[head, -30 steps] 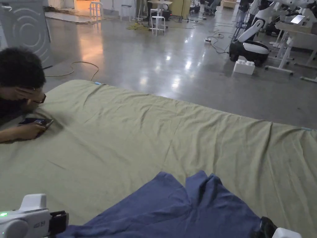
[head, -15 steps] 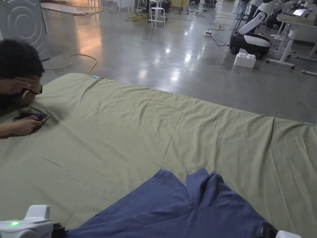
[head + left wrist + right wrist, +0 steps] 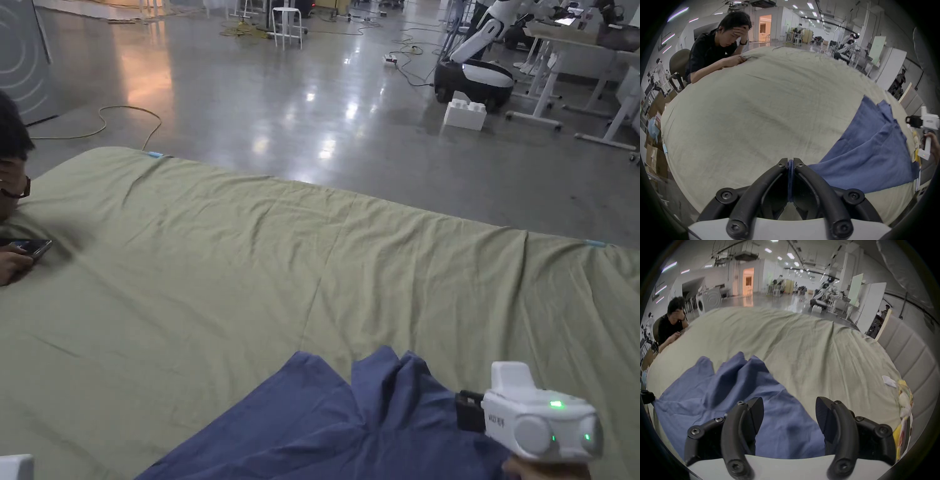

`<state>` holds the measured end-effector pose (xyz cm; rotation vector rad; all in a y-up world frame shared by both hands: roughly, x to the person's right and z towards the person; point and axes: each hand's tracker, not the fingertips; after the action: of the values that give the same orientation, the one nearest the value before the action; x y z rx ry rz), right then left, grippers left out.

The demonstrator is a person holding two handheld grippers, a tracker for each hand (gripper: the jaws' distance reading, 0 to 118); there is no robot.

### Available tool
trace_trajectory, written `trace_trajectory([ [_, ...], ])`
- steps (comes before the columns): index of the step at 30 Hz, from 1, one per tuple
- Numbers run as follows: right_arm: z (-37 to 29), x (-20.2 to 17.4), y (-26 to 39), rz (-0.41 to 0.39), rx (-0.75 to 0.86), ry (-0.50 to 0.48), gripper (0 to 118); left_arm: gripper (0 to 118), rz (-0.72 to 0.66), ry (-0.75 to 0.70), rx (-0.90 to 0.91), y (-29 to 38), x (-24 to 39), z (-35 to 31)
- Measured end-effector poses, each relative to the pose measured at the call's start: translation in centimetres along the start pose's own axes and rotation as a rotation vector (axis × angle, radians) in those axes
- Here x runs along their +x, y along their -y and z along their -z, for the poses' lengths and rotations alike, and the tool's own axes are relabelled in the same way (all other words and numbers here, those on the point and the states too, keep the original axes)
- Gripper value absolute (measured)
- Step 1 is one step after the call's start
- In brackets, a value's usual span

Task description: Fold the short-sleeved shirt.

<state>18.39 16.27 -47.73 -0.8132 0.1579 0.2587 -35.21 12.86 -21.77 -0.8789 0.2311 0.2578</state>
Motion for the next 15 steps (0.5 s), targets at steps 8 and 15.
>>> trace_trajectory([
  [8,7.9,-0.6,-0.9,-0.048,-0.200,-0.105,67,5,-0.006,0.031,0.082,-1.3,1.0,-3.0],
  [15,6.2,-1.8,0.6,-0.029,-0.106,-0.115,4,5,0.006,0.038,0.108,-1.9,1.0,-2.3],
])
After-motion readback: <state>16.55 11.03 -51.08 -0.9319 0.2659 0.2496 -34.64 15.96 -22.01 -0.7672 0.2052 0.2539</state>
